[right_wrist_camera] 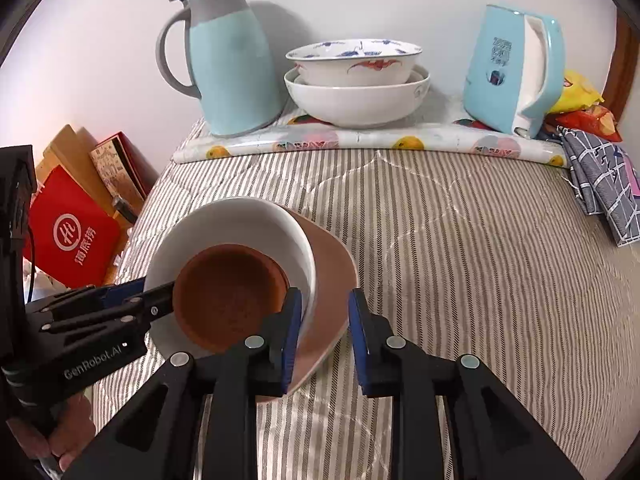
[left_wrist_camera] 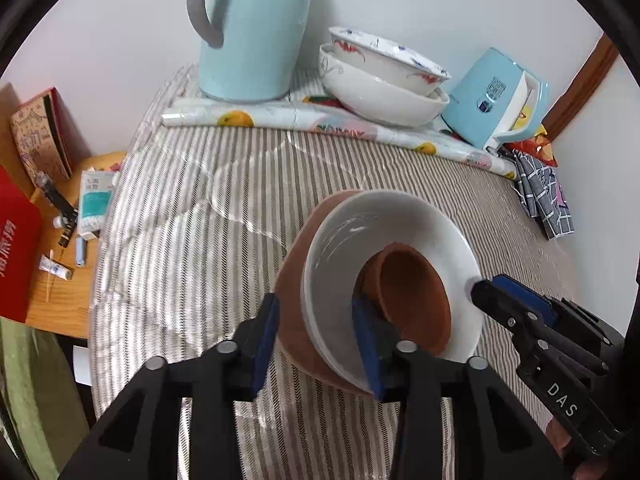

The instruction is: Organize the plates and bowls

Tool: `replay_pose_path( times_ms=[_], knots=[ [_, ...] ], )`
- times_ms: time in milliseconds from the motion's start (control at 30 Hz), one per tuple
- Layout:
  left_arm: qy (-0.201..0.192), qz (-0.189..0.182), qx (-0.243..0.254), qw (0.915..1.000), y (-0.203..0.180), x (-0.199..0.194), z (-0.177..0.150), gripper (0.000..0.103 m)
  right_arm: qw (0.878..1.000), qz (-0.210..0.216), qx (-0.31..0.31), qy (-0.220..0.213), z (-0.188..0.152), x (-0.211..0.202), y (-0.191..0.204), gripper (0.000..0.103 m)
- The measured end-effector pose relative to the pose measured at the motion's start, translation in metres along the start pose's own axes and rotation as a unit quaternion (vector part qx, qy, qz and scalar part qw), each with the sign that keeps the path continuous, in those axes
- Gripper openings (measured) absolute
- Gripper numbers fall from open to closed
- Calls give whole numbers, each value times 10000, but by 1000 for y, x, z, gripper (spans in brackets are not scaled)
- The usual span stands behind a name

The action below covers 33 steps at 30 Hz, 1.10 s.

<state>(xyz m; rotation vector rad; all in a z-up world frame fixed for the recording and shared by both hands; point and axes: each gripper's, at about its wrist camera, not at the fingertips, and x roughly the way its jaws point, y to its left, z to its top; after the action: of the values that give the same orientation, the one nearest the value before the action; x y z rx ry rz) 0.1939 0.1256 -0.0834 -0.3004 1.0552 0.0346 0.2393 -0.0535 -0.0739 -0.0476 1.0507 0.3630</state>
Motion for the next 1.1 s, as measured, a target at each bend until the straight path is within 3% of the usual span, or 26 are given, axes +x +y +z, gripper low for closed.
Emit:
replay_pose_path(
  times_ms=[133,300,367,567,733,867,1100],
  knots=[
    [-303,169,102,9993,-4,-18,-4,55,9999,-39,-64,-78,-5,-14,1,35],
    [-669,301,157,9972,-10,-43,-12,64,9992,-153,-191,-318,-14,-40,6,42],
    [-868,319,146,9956,-13,-56,-18,67,9984,-244,-231,-452,-17,-53,9,56],
    [-1213,414,166,9916,-26,-84,-38,72,9952,-403,-216,-861,-36,-94,14,72],
    [-1332,505,309,9893,-39,-101,-58,72,9937,-331,22,-1069,-57,-124,5,74],
    [-1317,354,260,9903,-48,-115,-75,72,9892,-633,47,-1324,-72,-146,-3,78],
    [-1654,453,399,9844,-72,-145,-107,73,9909,-357,277,-1266,-102,-170,-15,78]
  ],
)
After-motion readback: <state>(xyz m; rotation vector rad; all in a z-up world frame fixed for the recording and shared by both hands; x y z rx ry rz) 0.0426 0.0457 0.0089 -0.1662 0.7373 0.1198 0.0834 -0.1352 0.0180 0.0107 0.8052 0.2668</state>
